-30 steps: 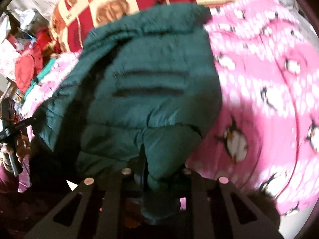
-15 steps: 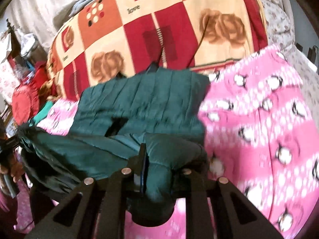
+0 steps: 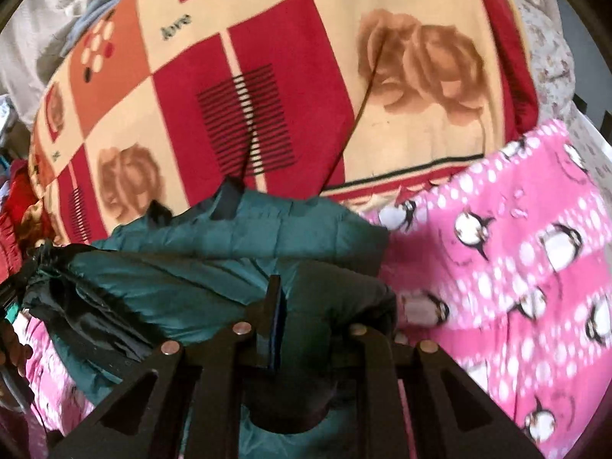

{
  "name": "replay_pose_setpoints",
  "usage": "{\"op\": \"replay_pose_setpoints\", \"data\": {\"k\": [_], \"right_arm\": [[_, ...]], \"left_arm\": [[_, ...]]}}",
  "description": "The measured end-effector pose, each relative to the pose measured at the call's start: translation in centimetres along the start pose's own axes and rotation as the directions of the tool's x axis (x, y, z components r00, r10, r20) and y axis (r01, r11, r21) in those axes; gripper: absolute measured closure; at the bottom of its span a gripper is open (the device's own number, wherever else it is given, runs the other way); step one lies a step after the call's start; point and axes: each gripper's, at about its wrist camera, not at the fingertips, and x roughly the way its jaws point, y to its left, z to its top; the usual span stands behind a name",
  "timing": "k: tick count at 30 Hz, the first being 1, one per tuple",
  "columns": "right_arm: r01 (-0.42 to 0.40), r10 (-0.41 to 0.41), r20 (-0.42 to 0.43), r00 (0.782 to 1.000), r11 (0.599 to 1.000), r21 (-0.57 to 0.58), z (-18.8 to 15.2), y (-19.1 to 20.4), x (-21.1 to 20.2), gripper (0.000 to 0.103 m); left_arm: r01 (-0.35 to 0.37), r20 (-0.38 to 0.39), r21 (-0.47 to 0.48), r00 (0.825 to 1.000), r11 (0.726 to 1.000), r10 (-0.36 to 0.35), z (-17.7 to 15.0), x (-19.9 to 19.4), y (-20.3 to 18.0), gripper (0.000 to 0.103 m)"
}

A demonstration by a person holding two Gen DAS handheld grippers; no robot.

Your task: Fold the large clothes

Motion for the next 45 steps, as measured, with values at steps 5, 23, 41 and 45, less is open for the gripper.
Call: {"op": "replay_pose_setpoints", "data": {"k": [5,23,41,45], "right_arm": [[-0.014,0.016,-0.035,0.999,0.998,0.065,0.6,-1.0,5.0,0.081],[0.012,-0.004,0.337,0.942,1.000,-0.020,-1.1,3.1,-5.1,0.017],[0.013,-0.004,0.031,1.000,0.957,-0.290,0.6,13.4,12.5,0.018],[0.016,-0.012,0.015,1.000,0.963,-0.270,0.7,13.2,13.0,0.018]], "left_arm": [[-0.017,-0.069,-0.065,0.998,0.998,0.012,-0.7,4.9,0.9,0.103],[0.232,0.026,-0.230,0.972,0.945,-0.233,1.1,2.6,4.2,0.064],[-0.036,-0.080,-0.086,0.996,0.996,0.029,-1.9,7.9,1.7,0.061],[-0.055,-0.083,-0.076,0.995,0.996,0.049,-2.0,8.0,1.5,0.061]]}}
